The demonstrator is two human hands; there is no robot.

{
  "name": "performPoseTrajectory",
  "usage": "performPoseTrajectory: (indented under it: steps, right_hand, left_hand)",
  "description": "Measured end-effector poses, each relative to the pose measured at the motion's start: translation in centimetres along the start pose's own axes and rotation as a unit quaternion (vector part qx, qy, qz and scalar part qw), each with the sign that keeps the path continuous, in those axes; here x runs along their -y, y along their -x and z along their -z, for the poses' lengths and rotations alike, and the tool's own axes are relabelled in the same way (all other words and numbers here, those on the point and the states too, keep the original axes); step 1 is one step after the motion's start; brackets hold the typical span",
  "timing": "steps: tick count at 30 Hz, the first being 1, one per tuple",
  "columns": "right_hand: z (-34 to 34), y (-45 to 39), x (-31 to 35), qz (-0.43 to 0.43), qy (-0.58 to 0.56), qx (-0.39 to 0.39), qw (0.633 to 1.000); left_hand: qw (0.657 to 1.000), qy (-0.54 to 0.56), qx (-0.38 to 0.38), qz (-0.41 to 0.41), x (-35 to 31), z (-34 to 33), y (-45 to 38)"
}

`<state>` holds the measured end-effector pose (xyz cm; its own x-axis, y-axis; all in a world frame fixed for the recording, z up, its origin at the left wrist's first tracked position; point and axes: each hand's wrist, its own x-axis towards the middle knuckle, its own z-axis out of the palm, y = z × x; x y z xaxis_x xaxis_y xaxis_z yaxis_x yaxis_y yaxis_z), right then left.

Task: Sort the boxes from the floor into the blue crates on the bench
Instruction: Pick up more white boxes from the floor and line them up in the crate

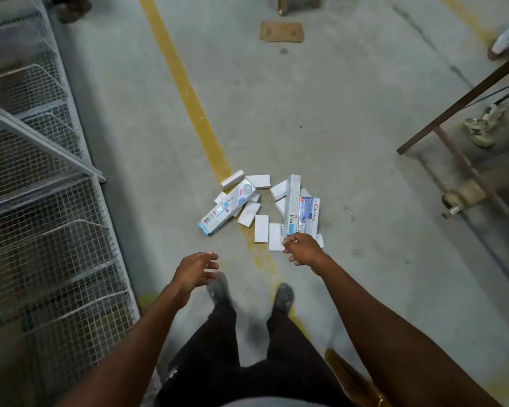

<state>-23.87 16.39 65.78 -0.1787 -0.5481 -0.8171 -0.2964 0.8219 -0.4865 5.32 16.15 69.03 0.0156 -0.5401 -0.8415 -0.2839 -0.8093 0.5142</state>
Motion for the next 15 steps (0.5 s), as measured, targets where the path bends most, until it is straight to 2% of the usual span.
performPoseTrajectory:
  steps: [5,8,12,15]
  right_hand:
    - [-1.4,-8.0,-0.9,-0.035,-0.005,-0.031,0.999]
    - [-3.9,-15.5,-2.9,-0.026,0.049,-0.029,0.998]
    - [-8.7,-27.9,-7.5,-0.001,0.119,-0.009,0.993]
    - [-12.3,-38.2,-12.0,-0.016,0.149,0.029,0.988]
  left_hand:
    - [0.996,-0.069,0.044,0.032,-2.1,-1.7,-9.4]
    - [0.993,-0.093,0.066,0.042,-1.6,-3.3,-18.0]
    - [0.984,-0.156,0.080,0.027,2.6,-6.6,-32.1]
    - [0.948,-0.294,0.115,-0.028,6.5,-9.2,-43.5]
